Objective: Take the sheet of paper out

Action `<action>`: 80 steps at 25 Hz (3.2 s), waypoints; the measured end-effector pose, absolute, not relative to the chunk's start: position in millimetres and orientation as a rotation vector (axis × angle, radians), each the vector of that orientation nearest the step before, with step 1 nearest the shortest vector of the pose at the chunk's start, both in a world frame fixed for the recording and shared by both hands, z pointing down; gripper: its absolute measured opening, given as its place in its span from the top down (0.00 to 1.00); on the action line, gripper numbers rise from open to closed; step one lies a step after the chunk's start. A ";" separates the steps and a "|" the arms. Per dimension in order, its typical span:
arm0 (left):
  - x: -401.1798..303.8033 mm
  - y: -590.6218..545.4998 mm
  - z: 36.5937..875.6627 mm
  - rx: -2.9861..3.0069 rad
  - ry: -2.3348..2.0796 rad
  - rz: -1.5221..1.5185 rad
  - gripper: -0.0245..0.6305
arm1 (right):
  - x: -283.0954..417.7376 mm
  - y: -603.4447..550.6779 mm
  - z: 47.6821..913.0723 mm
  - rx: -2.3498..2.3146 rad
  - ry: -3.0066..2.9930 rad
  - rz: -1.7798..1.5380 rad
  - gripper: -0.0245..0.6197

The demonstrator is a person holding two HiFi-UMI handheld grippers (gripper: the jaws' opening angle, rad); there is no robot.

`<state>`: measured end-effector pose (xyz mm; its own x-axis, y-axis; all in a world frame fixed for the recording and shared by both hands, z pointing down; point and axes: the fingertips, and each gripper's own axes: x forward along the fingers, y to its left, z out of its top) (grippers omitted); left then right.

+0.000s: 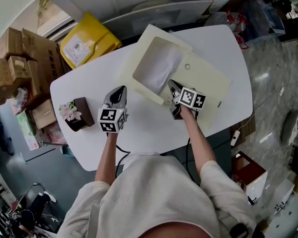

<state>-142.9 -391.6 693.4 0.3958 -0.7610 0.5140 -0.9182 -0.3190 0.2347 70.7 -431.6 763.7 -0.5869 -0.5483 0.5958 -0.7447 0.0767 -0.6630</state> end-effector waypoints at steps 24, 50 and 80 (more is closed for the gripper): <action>-155.0 -386.8 693.6 2.140 -1.454 0.416 0.96 | 51.2 -466.9 783.6 1.247 -1.959 1.529 0.95; -89.1 -373.6 658.5 2.307 -1.347 0.408 0.96 | 169.1 -411.6 745.1 1.522 -1.954 1.501 0.96; -25.4 -349.4 576.5 2.511 -1.346 0.339 0.96 | 240.6 -359.6 597.3 1.757 -2.150 0.638 0.96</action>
<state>-25.4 -349.4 576.5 0.5406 -0.7742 0.3293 -0.8378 -0.5310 0.1271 240.6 -359.6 597.3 -0.2130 -0.8466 0.4878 -0.9756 0.1572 -0.1531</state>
